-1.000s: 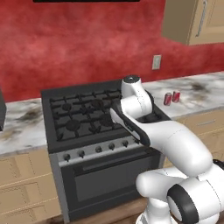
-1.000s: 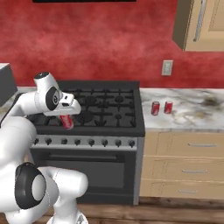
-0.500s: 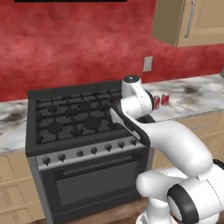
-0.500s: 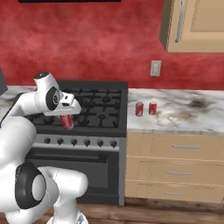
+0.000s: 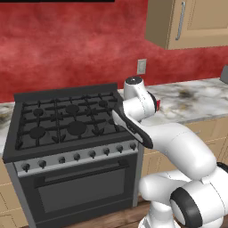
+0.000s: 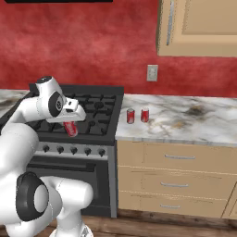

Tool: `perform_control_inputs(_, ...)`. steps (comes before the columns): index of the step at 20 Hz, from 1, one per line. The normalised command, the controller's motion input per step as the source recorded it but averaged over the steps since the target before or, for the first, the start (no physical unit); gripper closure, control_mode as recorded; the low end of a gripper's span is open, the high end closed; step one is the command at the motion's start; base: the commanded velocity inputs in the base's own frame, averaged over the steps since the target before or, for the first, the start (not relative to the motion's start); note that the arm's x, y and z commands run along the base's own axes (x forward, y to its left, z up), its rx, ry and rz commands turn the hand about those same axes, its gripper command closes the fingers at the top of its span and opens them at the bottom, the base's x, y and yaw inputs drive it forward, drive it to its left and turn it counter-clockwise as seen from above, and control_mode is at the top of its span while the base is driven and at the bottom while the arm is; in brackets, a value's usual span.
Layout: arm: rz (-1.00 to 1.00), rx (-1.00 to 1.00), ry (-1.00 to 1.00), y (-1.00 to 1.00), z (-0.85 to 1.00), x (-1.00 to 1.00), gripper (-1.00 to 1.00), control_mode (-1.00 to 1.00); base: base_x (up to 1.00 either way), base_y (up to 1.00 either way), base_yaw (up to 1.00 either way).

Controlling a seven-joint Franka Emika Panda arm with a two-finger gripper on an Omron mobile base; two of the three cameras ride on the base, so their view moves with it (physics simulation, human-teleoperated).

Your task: Four empty soda cans are scattered around the kitchen. Gather all the cans and cluster them next to the stove for recycling.

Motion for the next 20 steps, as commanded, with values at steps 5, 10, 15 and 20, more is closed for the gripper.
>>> perform_control_inputs(5,0.00,0.00,0.00,0.00,0.00,0.00,1.00,1.00,0.37,-0.53,0.02)
perform_control_inputs(10,0.00,0.00,0.00,0.00,0.00,0.00,1.00,1.00,0.37,-0.53,0.00)
perform_control_inputs(15,0.00,0.00,0.00,0.00,0.00,0.00,1.00,1.00,0.43,-0.51,0.00)
perform_control_inputs(20,0.00,0.00,0.00,0.00,0.00,0.00,1.00,1.00,0.32,-0.42,0.00)
